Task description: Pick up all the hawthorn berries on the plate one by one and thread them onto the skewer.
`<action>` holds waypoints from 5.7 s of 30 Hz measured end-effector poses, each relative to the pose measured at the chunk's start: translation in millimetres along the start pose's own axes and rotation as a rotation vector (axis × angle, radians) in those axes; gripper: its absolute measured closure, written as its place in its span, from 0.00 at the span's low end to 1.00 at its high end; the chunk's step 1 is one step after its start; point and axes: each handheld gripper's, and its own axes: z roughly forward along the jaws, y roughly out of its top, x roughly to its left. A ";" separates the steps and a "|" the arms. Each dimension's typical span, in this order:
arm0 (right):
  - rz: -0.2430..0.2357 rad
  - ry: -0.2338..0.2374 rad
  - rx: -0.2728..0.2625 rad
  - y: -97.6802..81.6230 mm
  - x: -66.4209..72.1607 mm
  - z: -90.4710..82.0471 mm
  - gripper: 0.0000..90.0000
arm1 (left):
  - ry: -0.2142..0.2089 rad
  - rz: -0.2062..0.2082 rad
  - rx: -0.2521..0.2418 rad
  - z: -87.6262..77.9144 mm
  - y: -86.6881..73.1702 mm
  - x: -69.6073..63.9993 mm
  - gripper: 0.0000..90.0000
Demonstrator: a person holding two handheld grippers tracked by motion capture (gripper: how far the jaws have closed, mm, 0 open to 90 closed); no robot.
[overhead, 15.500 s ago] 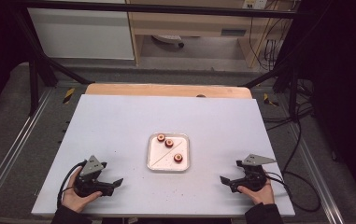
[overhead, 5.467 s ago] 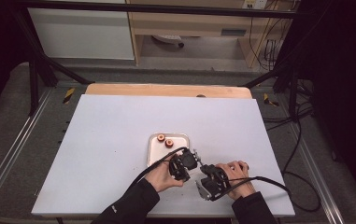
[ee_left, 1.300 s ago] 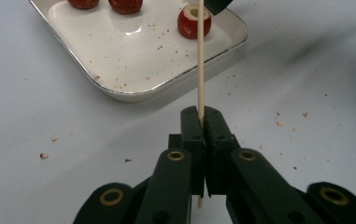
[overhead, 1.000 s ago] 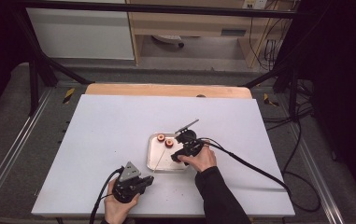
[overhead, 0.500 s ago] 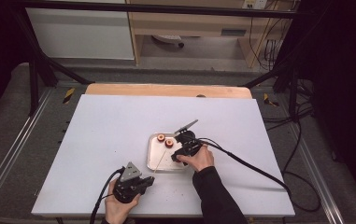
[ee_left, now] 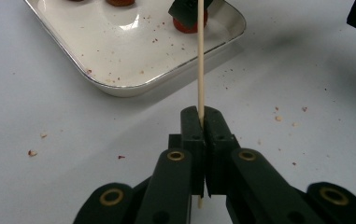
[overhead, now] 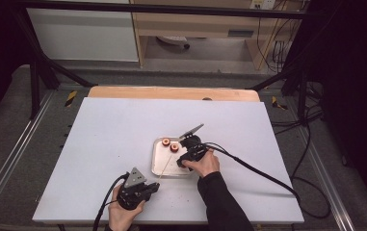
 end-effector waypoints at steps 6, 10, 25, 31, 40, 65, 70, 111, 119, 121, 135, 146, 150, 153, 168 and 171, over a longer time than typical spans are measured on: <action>0.016 0.019 -0.032 0.4 -0.2 -6.1 0.66 | 0.000 -0.001 -0.003 0.5 -0.1 -1.3 0.98; 0.016 0.035 -0.080 -0.7 0.3 -19.7 0.66 | -0.001 -0.006 -0.010 1.0 0.1 -3.2 0.98; 0.070 0.155 -0.315 -19.1 -13.8 -45.0 0.66 | 0.021 -0.029 -0.032 6.3 1.2 -14.3 0.98; 0.110 0.206 -0.419 -28.9 -19.9 -47.6 0.66 | 0.025 -0.054 -0.043 10.6 1.8 -19.6 0.98; 0.171 0.270 -0.567 -41.3 -25.8 -47.7 0.66 | 0.037 -0.102 -0.065 17.2 3.5 -27.0 0.98; 0.209 0.353 -0.844 -50.6 -17.6 -50.1 0.66 | 0.020 -0.195 -0.085 31.8 13.2 -41.1 0.98; 0.212 0.362 -0.848 -51.1 -16.6 -49.8 0.66 | 0.017 -0.197 -0.094 31.2 17.5 -42.5 0.98; 0.215 0.402 -0.881 -53.7 -13.0 -50.3 0.66 | 0.004 -0.236 -0.117 34.8 20.5 -42.4 0.98; 0.221 0.410 -0.881 -53.5 -13.1 -51.5 0.66 | 0.009 -0.229 -0.120 33.9 20.3 -42.4 0.98; 0.223 0.414 -0.879 -53.4 -13.0 -51.7 0.66 | 0.010 -0.223 -0.119 34.0 20.3 -42.3 0.98; 0.231 0.413 -0.861 -52.5 -14.7 -52.7 0.66 | 0.015 -0.214 -0.132 32.9 18.8 -42.8 0.98; 0.234 0.419 -0.856 -51.9 -15.3 -53.5 0.66 | 0.007 -0.214 -0.132 33.0 19.1 -42.8 0.98; 0.238 0.425 -0.854 -52.1 -14.7 -53.0 0.66 | 0.011 -0.214 -0.132 33.3 19.0 -42.7 0.98; 0.236 0.422 -0.853 -52.4 -14.4 -52.6 0.66 | 0.010 -0.217 -0.132 33.7 18.7 -43.0 0.98; 0.292 0.472 -0.822 -50.6 -15.5 -54.9 0.66 | 0.012 -0.212 -0.157 28.4 18.9 -41.8 0.98; 0.300 0.482 -0.819 -50.3 -15.4 -55.3 0.66 | 0.008 -0.218 -0.162 28.8 19.6 -42.1 0.98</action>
